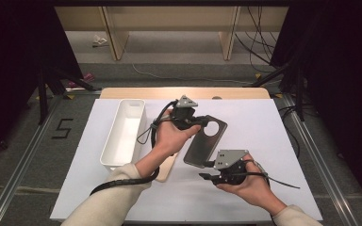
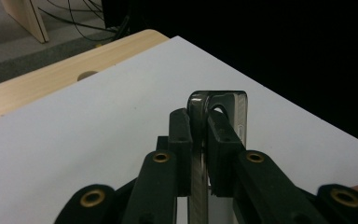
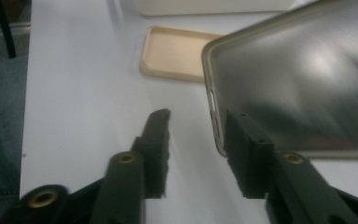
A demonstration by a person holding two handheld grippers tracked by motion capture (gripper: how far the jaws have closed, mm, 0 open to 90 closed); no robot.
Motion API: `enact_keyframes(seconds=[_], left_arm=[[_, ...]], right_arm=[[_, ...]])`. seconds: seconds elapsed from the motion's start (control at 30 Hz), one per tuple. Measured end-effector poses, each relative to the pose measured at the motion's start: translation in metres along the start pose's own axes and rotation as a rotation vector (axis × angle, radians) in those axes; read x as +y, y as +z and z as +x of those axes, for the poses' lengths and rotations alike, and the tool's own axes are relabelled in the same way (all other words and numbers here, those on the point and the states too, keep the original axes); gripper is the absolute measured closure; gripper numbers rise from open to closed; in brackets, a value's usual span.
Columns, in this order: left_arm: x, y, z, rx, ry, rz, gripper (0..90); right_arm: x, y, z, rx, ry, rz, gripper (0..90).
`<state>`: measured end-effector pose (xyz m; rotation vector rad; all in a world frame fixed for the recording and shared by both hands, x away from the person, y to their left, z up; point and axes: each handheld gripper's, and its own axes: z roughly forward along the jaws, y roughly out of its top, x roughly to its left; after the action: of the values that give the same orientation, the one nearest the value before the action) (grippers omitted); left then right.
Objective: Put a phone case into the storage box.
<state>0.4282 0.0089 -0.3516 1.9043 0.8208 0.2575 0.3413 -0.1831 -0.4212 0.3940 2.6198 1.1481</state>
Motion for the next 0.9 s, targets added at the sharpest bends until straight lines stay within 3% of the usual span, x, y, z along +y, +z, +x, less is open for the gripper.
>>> enact_keyframes(seconds=[0.13,0.33,0.7,0.9], left_arm=[[-0.004,-0.009,0.007,-0.012,0.012,-0.035,81.3],[-0.004,-0.024,0.016,-0.007,0.01,-0.091,81.2],[-0.002,-0.048,0.028,0.014,0.023,-0.154,81.2],[-0.004,-0.061,0.038,0.021,0.028,-0.183,81.2]], right_arm=[[-0.004,-0.004,-0.006,-0.009,0.095,-0.031,43.7],[-0.011,-0.009,-0.011,-0.008,0.176,-0.07,33.9],[-0.02,-0.018,-0.02,-0.015,0.268,-0.142,25.5],[-0.023,-0.02,-0.022,-0.025,0.287,-0.161,24.2]])
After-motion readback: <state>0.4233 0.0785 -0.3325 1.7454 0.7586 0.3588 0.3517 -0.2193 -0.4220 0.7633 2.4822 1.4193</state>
